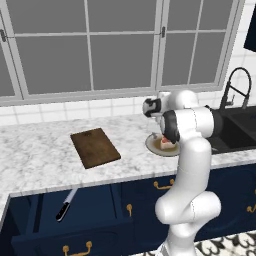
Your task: Pick up the knife from the drawer and place it on the cutting board. Then place the meat from the plate to the cutting board.
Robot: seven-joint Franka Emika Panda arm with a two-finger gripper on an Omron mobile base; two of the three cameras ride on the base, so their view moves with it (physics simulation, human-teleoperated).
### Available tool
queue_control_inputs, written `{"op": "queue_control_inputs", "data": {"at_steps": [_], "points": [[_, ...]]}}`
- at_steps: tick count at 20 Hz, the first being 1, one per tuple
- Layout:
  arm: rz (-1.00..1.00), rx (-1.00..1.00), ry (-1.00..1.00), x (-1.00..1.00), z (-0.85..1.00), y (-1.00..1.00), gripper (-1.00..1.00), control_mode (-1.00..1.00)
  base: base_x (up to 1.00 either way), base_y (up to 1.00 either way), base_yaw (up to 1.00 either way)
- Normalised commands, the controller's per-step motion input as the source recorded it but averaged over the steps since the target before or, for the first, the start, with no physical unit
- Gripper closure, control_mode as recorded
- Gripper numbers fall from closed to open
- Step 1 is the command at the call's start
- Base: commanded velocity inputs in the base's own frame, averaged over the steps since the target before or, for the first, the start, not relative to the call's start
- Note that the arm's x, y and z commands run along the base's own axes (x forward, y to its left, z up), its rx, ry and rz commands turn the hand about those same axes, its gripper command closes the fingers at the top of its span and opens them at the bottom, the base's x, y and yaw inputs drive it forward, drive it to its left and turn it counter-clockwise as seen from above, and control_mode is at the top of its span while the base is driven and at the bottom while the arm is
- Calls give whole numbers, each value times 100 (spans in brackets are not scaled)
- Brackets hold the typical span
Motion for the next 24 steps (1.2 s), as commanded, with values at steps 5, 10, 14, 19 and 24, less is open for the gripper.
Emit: {"op": "queue_control_inputs", "data": {"at_steps": [5,10,14,19,24], "points": [[-12,0,5,-7,2,0,-100,-100,0,0,0],[-11,0,0,-1,-14,0,-100,-100,0,0,0],[-7,0,0,0,-34,-1,-100,-100,0,0,0],[-4,0,0,15,-27,-2,-100,-100,0,0,0],[0,0,0,16,-24,-31,-100,-100,0,0,0]]}}
